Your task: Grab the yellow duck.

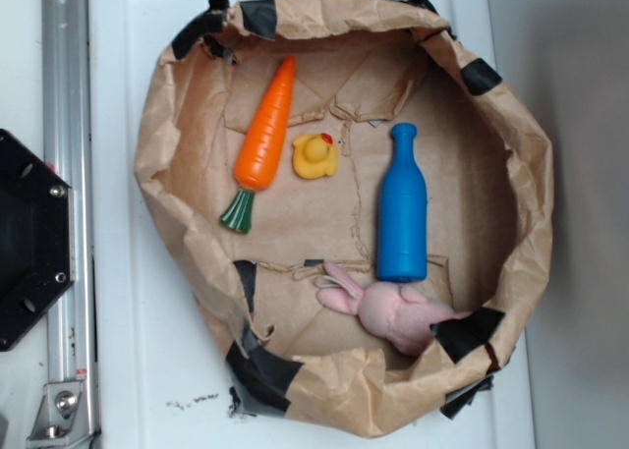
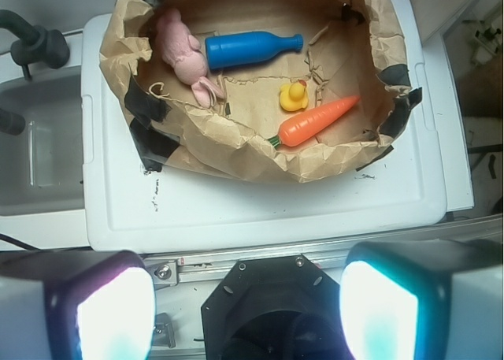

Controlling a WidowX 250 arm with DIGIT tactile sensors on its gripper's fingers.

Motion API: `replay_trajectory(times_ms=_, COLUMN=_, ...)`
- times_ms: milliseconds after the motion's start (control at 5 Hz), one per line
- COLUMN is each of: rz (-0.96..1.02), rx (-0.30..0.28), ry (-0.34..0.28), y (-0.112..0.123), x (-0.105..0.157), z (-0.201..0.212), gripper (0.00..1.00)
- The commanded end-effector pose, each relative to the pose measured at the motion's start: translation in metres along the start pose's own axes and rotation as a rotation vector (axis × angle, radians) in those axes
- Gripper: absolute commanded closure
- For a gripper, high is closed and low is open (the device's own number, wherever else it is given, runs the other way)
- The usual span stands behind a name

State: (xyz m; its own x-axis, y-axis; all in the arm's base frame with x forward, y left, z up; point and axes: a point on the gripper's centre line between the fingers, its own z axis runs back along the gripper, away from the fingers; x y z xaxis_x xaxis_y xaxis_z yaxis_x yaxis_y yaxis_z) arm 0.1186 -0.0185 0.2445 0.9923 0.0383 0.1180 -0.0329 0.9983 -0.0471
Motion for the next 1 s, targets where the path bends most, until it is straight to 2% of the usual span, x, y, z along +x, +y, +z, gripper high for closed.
replay_trajectory(times_ms=0, rz=0.0, rx=0.0, ry=0.0, y=0.0, x=0.0, z=0.0, gripper=0.0)
replay_trajectory(times_ms=200, rz=-0.078, rx=0.036, ry=-0.048, y=0.02, x=0.05, z=-0.007, gripper=0.0)
replay_trajectory(times_ms=400, rz=-0.245, rx=0.084, ry=-0.048, y=0.024, x=0.094, z=-0.034, gripper=0.0)
replay_trajectory(times_ms=600, rz=-0.394, rx=0.066, ry=-0.052, y=0.037, x=0.114, z=-0.075, gripper=0.0)
replay_trajectory(times_ms=800, rz=-0.499, rx=0.014, ry=-0.035, y=0.049, x=0.112, z=-0.118, gripper=0.0)
